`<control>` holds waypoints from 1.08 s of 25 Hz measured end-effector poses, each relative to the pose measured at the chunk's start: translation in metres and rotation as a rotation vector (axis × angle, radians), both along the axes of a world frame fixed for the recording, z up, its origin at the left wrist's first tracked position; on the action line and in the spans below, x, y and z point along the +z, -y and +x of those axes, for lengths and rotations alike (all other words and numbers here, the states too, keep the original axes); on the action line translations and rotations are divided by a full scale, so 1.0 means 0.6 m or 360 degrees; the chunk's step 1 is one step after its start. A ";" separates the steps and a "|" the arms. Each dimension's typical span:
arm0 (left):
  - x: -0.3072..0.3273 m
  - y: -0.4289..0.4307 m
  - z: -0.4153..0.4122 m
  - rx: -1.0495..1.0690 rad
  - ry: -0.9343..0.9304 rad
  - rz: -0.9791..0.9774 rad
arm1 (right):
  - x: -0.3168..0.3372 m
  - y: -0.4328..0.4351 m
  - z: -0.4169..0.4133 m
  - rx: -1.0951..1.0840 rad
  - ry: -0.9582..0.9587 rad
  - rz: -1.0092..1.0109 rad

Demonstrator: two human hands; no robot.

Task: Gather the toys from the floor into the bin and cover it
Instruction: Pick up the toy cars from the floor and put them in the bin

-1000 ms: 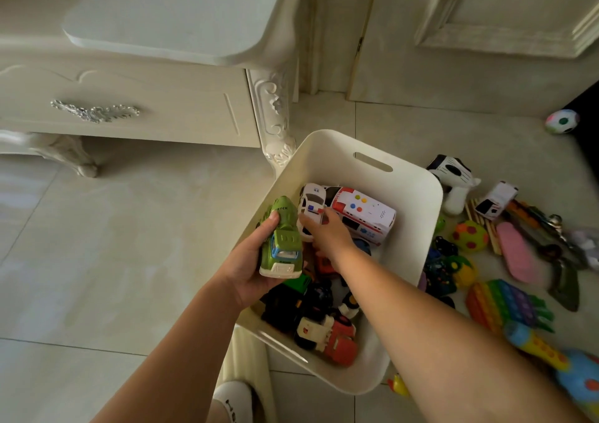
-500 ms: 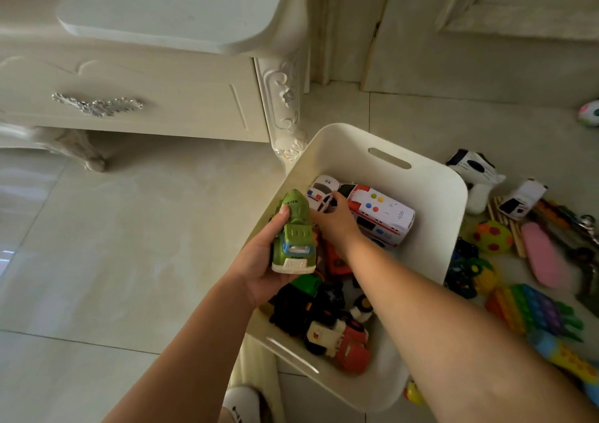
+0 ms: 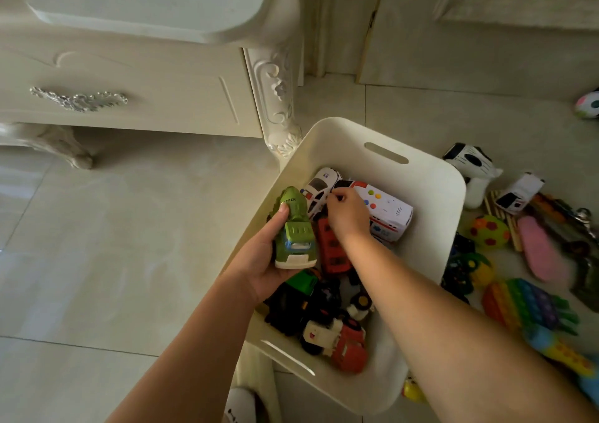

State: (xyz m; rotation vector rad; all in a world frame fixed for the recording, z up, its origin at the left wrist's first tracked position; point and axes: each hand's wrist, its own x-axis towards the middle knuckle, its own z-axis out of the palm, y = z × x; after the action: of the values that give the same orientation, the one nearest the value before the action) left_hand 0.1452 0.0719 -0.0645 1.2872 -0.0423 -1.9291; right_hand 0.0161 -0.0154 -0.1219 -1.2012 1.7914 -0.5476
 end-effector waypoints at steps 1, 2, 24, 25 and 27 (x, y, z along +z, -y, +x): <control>0.001 0.004 -0.005 -0.0013 0.0014 -0.0012 | 0.022 0.003 -0.005 -0.0037 0.0183 0.0122; 0.002 0.007 -0.011 -0.0029 0.0034 -0.0026 | 0.049 0.005 -0.013 0.0020 0.0457 0.0357; -0.026 -0.001 -0.036 -0.0777 0.1326 0.0247 | 0.064 -0.085 -0.063 0.1134 -0.0398 0.0250; -0.027 0.001 -0.038 -0.0781 0.1347 0.0255 | 0.061 -0.090 -0.059 0.1148 -0.0408 0.0204; -0.027 0.006 -0.039 -0.0748 0.1395 0.0235 | 0.056 -0.098 -0.055 0.1195 -0.0424 0.0140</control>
State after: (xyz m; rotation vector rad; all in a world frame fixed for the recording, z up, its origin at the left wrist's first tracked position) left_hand 0.1215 0.0685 -0.0806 2.2899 -0.7041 -1.5807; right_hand -0.0171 0.0437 -0.0883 -1.8072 1.3933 0.1308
